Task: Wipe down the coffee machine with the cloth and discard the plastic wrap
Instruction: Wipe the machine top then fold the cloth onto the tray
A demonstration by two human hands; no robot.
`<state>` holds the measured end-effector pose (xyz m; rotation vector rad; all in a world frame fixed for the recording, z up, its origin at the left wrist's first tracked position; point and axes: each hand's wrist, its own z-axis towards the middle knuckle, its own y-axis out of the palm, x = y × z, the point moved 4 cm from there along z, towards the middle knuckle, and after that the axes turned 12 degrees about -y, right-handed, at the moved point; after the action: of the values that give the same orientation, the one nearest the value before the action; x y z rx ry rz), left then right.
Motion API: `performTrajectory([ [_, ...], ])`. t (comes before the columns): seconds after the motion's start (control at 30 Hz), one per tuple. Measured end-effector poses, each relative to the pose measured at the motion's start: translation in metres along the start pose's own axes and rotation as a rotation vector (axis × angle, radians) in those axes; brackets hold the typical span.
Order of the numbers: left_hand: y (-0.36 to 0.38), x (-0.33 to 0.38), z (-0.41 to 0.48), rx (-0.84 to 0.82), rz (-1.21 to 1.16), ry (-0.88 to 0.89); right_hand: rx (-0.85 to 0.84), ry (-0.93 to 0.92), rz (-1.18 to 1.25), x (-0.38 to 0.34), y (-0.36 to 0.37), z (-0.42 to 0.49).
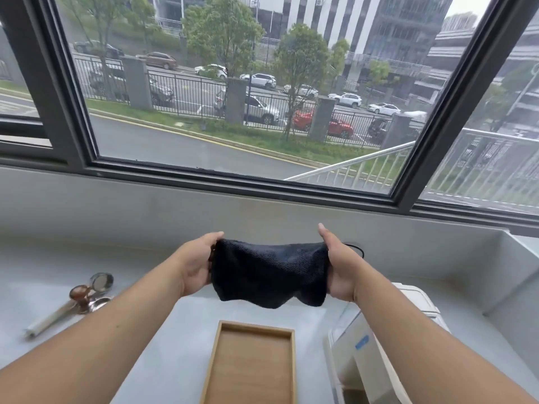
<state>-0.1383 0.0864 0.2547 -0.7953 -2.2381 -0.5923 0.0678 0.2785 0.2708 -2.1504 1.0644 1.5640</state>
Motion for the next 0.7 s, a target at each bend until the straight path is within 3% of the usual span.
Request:
performTrajectory([
  [0.1,0.006,-0.006,0.000,-0.059,0.093,-0.005,-0.236,-0.011,-0.063,0.000,0.001,-0.003],
  [0.17,0.008,-0.007,0.001,-0.058,0.062,0.034,-0.287,0.000,-0.121,0.002,-0.002,0.000],
  [0.4,-0.011,-0.008,0.010,0.072,0.016,0.086,0.034,-0.019,-0.353,0.004,-0.020,0.025],
  [0.53,-0.014,-0.013,0.011,0.134,0.020,0.120,0.189,-0.186,-0.465,-0.005,-0.022,0.034],
  [0.7,-0.010,-0.006,0.007,0.156,0.180,0.173,0.149,-0.407,-0.697,-0.017,-0.015,0.035],
])
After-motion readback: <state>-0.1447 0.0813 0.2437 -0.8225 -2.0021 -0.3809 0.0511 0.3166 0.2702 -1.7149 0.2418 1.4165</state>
